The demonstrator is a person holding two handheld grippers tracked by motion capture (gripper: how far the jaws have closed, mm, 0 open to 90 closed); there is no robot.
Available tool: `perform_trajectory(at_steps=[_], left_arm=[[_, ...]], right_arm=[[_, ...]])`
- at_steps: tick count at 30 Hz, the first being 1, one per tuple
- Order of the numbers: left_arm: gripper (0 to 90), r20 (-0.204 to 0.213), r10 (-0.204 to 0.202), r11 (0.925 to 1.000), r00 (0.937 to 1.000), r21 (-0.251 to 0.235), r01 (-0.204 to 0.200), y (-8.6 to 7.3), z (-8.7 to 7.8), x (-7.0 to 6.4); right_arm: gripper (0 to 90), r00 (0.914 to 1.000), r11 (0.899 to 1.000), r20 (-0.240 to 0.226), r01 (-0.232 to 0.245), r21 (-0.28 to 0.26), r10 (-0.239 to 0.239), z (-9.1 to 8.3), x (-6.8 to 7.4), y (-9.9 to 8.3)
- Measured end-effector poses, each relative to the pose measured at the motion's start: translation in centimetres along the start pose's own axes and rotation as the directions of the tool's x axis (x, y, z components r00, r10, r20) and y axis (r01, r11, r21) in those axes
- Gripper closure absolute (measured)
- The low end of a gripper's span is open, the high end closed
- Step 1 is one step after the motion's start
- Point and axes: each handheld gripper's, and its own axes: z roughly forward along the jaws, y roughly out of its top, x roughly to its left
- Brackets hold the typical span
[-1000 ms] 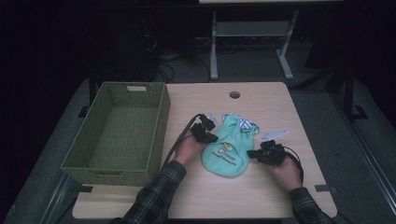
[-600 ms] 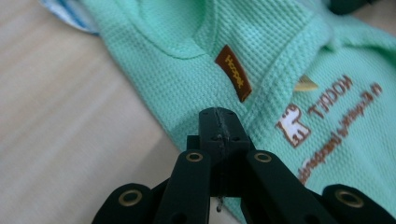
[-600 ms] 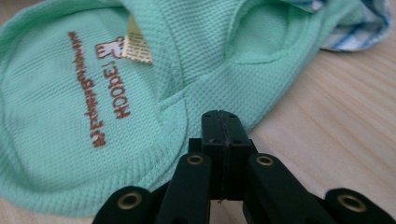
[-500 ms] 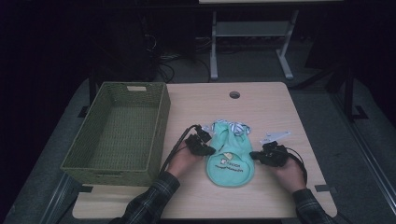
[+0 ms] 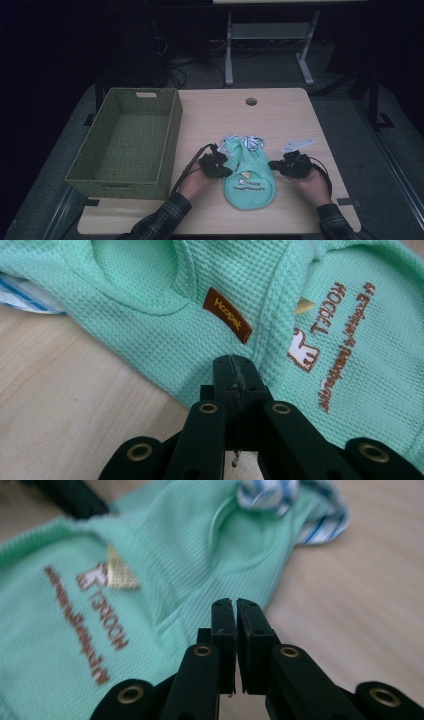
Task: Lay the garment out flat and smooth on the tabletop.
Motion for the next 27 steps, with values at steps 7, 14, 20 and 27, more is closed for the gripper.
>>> perform_trajectory(at_steps=[7, 14, 20, 27], left_arm=[[89.7, -0.004, 0.012, 0.9999, 0.9999, 0.006, -0.012, 0.0, -0.1, 0.1], [89.7, 0.002, 0.000, 1.0000, 1.0000, 0.002, 0.000, -0.1, -0.1, 0.1], [89.7, -0.002, 0.009, 0.9999, 1.0000, 0.008, -0.009, -0.1, -0.1, 0.1], [89.7, 0.003, -0.002, 1.0000, 1.0000, 0.003, 0.002, -0.1, -0.1, 0.1]], right_arm=[[86.0, 0.9991, 0.999, 0.021, -0.035, -0.042, 0.035, 1.4, -2.3, 2.6], [84.0, 0.9965, 0.995, 0.016, -0.081, -0.053, 0.082, 4.2, -4.1, 4.4], [81.0, 0.9968, 0.995, 0.015, -0.078, -0.060, 0.079, 4.9, -3.9, 5.3], [77.1, 0.9987, 0.999, 0.028, -0.043, -0.011, 0.044, 6.2, -3.3, 5.6]])
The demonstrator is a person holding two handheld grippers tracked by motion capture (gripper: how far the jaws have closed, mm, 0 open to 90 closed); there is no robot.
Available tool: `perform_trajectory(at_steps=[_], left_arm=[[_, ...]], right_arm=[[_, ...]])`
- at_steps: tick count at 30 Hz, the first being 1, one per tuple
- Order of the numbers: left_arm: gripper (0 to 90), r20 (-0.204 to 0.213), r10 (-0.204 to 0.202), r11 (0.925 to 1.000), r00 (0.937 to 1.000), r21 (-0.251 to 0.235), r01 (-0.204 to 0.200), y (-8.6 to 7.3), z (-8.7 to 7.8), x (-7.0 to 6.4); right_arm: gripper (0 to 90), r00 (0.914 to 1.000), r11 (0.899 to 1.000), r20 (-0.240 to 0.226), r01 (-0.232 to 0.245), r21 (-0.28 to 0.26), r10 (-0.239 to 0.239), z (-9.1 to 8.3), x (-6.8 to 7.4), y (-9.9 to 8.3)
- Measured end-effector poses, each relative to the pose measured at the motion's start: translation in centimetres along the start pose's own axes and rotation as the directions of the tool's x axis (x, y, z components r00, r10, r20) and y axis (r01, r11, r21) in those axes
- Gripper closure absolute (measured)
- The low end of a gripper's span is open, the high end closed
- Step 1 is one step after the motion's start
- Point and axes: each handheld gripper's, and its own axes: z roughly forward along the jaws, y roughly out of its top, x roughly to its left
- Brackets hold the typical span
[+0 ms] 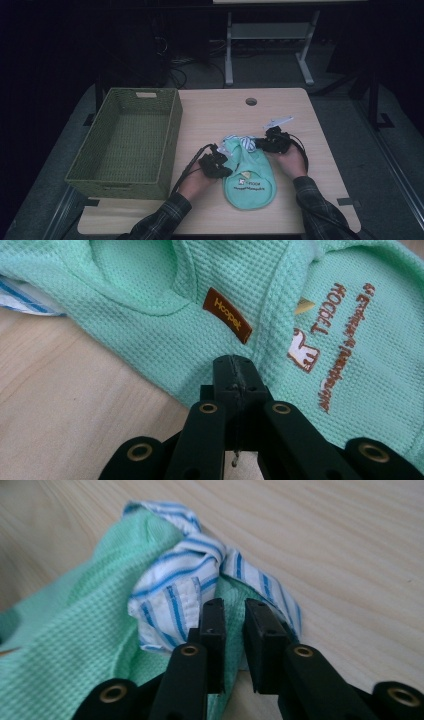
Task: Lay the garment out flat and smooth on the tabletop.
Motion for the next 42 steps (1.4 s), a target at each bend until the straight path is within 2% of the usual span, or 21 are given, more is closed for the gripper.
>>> perform_trajectory(at_steps=[6, 10, 14, 18, 24, 27, 30, 32, 35, 38, 40, 42], left_arm=[[89.7, 0.003, -0.003, 1.0000, 1.0000, 0.000, 0.003, 0.0, 0.0, 0.0], [89.7, -0.002, -0.009, 0.9999, 1.0000, -0.006, 0.009, 0.0, 0.0, -0.1], [89.7, -0.006, -0.010, 0.9999, 0.9999, -0.005, 0.010, 0.0, 0.0, -0.1], [89.7, -0.007, -0.004, 1.0000, 1.0000, 0.001, 0.004, 0.0, 0.0, -0.1], [89.8, -0.008, -0.001, 1.0000, 1.0000, 0.004, 0.001, 0.0, 0.0, -0.1], [89.8, -0.012, -0.001, 1.0000, 0.9999, 0.003, 0.001, 0.0, 0.0, -0.1], [89.8, -0.016, 0.004, 1.0000, 0.9999, 0.003, -0.004, 0.0, 0.0, -0.1], [89.7, -0.014, -0.001, 1.0000, 0.9999, 0.002, 0.001, -0.1, 0.0, -0.1], [89.7, -0.011, -0.009, 1.0000, 0.9999, -0.003, 0.009, -0.1, 0.0, -0.1], [88.0, 0.002, -0.035, 0.9986, 0.9994, -0.040, 0.035, 0.0, -0.2, -0.1], [86.1, 0.000, -0.023, 0.9990, 0.9997, -0.039, 0.023, 0.2, -0.5, 0.1], [83.4, -0.011, -0.031, 0.9981, 0.9995, -0.055, 0.030, 0.5, -0.7, 0.2]], right_arm=[[78.0, 0.9999, 1.000, 0.012, 0.010, 0.017, -0.010, 0.7, 0.1, -0.3], [87.1, 0.9989, 0.999, 0.029, 0.035, 0.012, -0.036, 0.7, 0.5, -0.5], [88.4, 0.9977, 0.999, 0.045, 0.050, 0.014, -0.051, 0.6, 0.7, -0.5], [88.4, 0.9985, 1.000, 0.049, 0.026, -0.011, -0.025, -0.1, 0.1, -0.5], [88.3, 0.9976, 0.999, 0.068, -0.004, -0.036, 0.006, -1.2, -1.7, -0.5], [88.1, 0.9960, 0.999, 0.087, -0.018, -0.045, 0.022, -1.4, -2.6, -0.7], [88.4, 0.9954, 0.998, 0.081, -0.048, -0.040, 0.051, -1.2, -3.2, -1.2], [88.4, 0.9953, 0.998, 0.080, -0.052, -0.035, 0.055, -1.0, -3.3, -1.5], [87.7, 0.9940, 0.996, 0.084, -0.066, -0.067, 0.071, -1.2, -3.5, -1.8], [85.1, 0.9945, 0.995, 0.068, -0.074, -0.073, 0.079, -1.5, -3.3, -1.8], [82.9, 0.9949, 0.994, 0.077, -0.059, -0.089, 0.066, -1.8, -3.2, -1.9], [82.6, 0.9950, 0.993, 0.068, -0.066, -0.100, 0.073, -2.4, -3.2, -1.9]])
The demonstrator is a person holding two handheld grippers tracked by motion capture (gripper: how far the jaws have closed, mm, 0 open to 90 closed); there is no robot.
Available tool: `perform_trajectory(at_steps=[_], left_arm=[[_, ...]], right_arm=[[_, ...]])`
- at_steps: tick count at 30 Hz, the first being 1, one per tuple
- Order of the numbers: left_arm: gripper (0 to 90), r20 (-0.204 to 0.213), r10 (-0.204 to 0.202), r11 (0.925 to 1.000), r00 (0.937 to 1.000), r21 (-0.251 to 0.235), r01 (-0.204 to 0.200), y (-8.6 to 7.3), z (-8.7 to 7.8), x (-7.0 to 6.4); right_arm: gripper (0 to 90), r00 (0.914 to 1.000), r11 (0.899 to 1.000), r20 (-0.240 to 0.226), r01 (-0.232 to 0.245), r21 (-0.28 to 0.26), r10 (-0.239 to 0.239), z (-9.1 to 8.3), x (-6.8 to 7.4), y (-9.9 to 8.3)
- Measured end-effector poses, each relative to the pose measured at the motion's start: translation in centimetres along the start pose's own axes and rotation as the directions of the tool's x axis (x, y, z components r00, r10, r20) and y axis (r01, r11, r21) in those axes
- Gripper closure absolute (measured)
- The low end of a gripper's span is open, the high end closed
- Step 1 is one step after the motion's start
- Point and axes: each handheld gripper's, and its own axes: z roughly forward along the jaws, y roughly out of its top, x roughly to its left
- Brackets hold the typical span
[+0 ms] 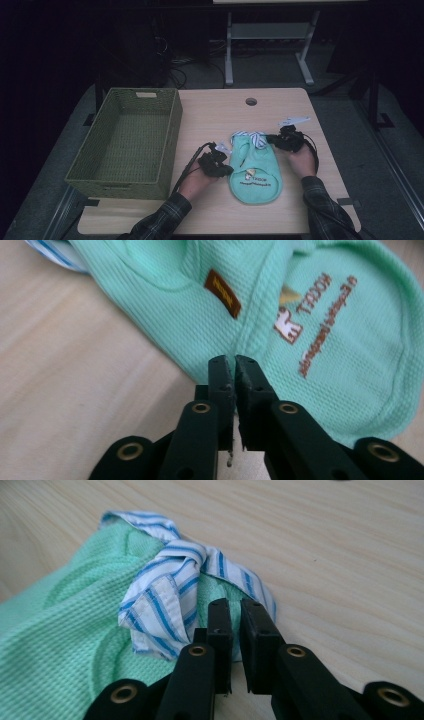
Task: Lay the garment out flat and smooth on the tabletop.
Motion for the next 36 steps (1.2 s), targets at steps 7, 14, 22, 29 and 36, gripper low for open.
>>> perform_trajectory(at_steps=[7, 14, 22, 29, 36], left_arm=[[76.4, -0.050, -0.001, 0.9997, 0.9987, -0.026, 0.000, 1.8, 0.0, 1.6], [72.4, -0.057, -0.010, 0.9995, 0.9983, -0.030, 0.009, 3.0, 1.6, 3.1], [84.5, -0.085, 0.016, 0.9999, 0.9963, 0.004, -0.015, 3.3, 3.5, 3.1], [90.0, -0.103, 0.007, 0.9998, 0.9946, 0.019, -0.005, 3.0, 2.8, 3.3], [90.0, -0.121, -0.026, 0.9991, 0.9923, 0.028, 0.030, 1.8, 1.8, 4.0]], right_arm=[[81.4, 0.9990, 1.000, -0.037, 0.024, -0.003, -0.024, -1.7, 0.6, -0.5], [78.9, 0.9963, 0.998, -0.072, 0.049, 0.038, -0.046, -2.2, 1.7, -1.6], [77.1, 0.9938, 0.989, -0.081, 0.085, 0.119, -0.075, -1.3, 2.6, -2.5], [88.1, 0.9944, 0.988, -0.061, 0.093, 0.126, -0.086, -1.4, 2.4, -2.7], [89.6, 0.9932, 0.985, -0.043, 0.113, 0.132, -0.108, -1.8, 2.2, -2.8]])
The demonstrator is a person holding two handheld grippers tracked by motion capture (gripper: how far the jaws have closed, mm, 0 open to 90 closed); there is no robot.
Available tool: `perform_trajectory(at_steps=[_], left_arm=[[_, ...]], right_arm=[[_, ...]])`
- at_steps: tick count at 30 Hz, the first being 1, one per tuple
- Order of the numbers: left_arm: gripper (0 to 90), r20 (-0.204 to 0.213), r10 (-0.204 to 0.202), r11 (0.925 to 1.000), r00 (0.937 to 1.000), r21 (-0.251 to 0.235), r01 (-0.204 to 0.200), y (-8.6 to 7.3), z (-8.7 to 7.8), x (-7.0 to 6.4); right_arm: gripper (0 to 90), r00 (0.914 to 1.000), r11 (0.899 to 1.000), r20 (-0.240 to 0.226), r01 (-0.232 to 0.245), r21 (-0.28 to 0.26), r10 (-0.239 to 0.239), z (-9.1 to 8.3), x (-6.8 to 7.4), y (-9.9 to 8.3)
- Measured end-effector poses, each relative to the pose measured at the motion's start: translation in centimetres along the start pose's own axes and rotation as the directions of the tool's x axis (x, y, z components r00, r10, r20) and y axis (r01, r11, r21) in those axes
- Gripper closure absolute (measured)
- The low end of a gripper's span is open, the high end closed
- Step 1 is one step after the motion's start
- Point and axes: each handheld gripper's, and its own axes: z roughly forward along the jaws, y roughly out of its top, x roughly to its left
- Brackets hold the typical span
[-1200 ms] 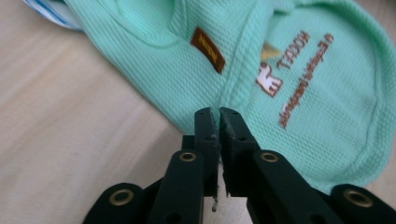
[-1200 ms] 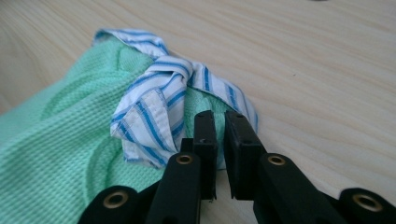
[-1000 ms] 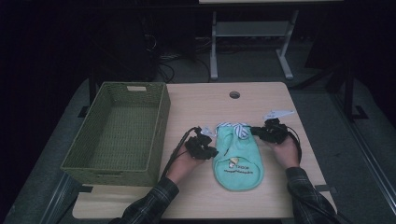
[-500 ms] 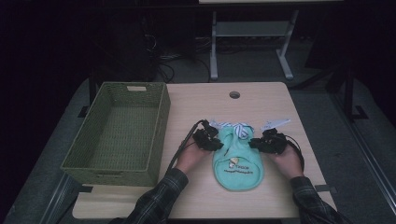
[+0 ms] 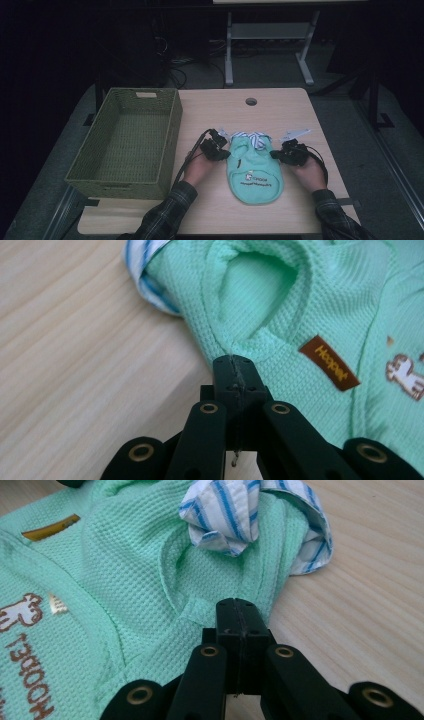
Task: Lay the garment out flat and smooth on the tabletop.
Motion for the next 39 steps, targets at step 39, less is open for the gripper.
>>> perform_trajectory(at_steps=[39], left_arm=[[56.0, 0.030, 0.020, 0.9946, 0.9993, -0.102, -0.017, 5.1, -1.4, 2.9]], right_arm=[[76.1, 0.9990, 0.993, -0.042, -0.019, -0.114, 0.014, -1.7, -1.5, 3.4]])
